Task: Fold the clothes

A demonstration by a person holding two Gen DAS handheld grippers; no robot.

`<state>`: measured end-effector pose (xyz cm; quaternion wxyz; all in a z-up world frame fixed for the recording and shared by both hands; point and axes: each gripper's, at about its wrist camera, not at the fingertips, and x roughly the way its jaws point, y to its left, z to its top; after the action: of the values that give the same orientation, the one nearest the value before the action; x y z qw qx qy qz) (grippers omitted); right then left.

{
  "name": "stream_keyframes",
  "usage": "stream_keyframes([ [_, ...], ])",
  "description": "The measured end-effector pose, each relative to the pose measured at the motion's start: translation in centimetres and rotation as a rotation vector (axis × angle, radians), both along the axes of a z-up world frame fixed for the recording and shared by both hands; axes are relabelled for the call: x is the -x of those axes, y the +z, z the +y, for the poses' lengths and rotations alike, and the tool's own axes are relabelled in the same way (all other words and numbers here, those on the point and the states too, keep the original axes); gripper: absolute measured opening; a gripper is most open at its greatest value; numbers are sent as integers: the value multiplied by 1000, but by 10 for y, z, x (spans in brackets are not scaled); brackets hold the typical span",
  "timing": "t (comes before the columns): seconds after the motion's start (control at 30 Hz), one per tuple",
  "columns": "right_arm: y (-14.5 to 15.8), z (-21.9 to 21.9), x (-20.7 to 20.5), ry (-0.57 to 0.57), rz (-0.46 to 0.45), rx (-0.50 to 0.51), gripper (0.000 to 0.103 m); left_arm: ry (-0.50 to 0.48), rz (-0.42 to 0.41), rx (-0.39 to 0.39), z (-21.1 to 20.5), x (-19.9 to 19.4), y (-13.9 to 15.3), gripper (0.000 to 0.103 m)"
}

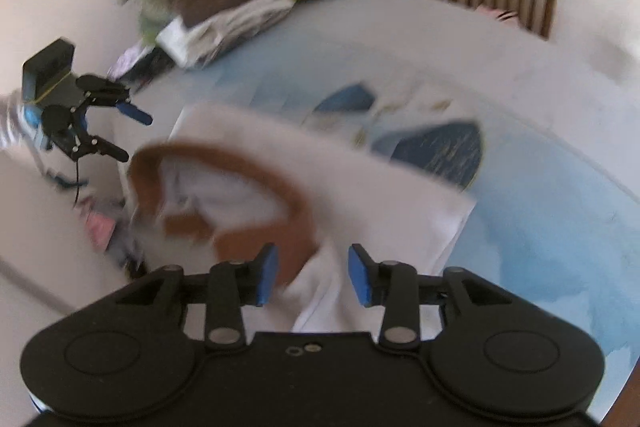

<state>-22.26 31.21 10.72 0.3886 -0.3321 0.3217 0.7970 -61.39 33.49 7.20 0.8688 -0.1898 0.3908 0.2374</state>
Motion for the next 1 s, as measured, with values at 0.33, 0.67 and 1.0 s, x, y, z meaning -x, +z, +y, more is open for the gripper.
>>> stream_keyframes([
  [0.33, -70, 62, 45, 6, -140, 72, 103, -140, -14, 63, 18, -44, -24, 33],
  [0.67, -73, -6, 50, 158, -95, 209, 103, -207, -21, 128, 12, -57, -41, 32],
  [1.0, -80, -24, 51, 153, -153, 211, 103, -190, -28, 174, -12, -37, -45, 33],
])
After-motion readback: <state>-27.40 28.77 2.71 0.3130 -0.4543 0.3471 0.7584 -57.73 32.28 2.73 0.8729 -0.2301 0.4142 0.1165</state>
